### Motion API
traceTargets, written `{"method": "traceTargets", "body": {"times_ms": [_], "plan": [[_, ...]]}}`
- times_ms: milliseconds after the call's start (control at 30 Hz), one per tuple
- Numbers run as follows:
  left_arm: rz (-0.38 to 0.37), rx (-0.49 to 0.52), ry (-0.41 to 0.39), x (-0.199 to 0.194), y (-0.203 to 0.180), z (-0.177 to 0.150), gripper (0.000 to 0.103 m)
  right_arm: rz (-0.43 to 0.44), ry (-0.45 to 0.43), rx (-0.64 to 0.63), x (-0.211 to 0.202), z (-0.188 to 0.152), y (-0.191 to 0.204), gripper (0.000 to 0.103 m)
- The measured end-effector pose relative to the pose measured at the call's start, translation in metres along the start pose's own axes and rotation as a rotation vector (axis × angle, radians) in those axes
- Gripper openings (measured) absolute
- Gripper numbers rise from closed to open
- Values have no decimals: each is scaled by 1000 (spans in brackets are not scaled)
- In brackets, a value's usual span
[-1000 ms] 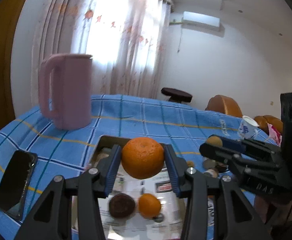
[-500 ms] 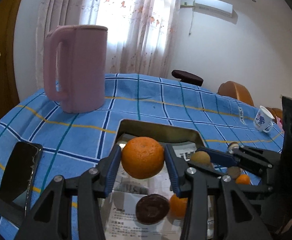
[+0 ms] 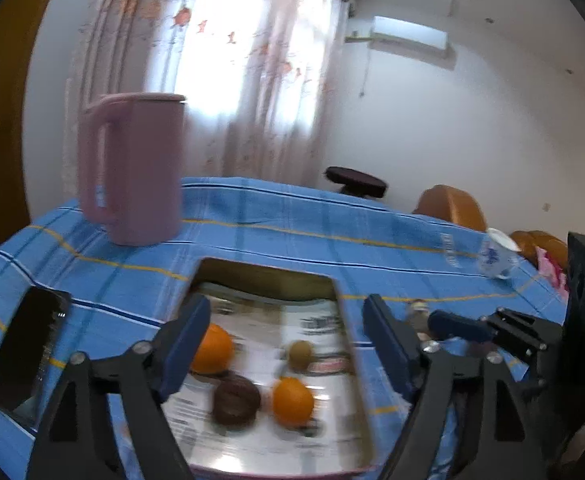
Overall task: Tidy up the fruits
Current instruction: 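Grasp the dark purple fruit with the right tool while the left tool grasps an orange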
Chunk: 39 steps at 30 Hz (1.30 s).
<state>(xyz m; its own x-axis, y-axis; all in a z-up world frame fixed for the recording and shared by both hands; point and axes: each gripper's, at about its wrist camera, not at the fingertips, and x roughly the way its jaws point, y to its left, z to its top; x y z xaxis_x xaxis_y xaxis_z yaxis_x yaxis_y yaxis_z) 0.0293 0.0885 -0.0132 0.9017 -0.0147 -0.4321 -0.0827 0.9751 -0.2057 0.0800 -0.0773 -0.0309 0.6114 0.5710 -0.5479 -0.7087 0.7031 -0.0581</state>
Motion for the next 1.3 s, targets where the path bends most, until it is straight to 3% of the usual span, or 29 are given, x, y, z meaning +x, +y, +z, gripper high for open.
{"method": "traceTargets", "body": {"times_ms": [100, 200, 367, 600, 833, 1100, 1233, 1300], "plan": [[-51, 39, 9, 2, -32, -7, 85, -120, -26, 53, -34, -21, -35, 64], [-87, 82, 26, 8, -63, -14, 85, -235, -31, 116, -58, -41, -70, 65], [-112, 160, 95, 26, -105, -29, 84, -307, -6, 215, -70, -59, -110, 65], [-134, 204, 201, 49, -130, -42, 75, -280, 35, 262, -61, -63, -121, 65], [-179, 162, 313, 73, -129, -50, 56, -209, 108, 311, -41, -65, -131, 65], [-195, 126, 364, 82, -124, -49, 55, -167, 189, 294, -21, -65, -129, 65], [-199, 109, 433, 93, -122, -55, 55, -142, 214, 310, -15, -66, -133, 53], [-202, 109, 424, 91, -122, -54, 53, -125, 220, 318, -14, -67, -135, 52]]}}
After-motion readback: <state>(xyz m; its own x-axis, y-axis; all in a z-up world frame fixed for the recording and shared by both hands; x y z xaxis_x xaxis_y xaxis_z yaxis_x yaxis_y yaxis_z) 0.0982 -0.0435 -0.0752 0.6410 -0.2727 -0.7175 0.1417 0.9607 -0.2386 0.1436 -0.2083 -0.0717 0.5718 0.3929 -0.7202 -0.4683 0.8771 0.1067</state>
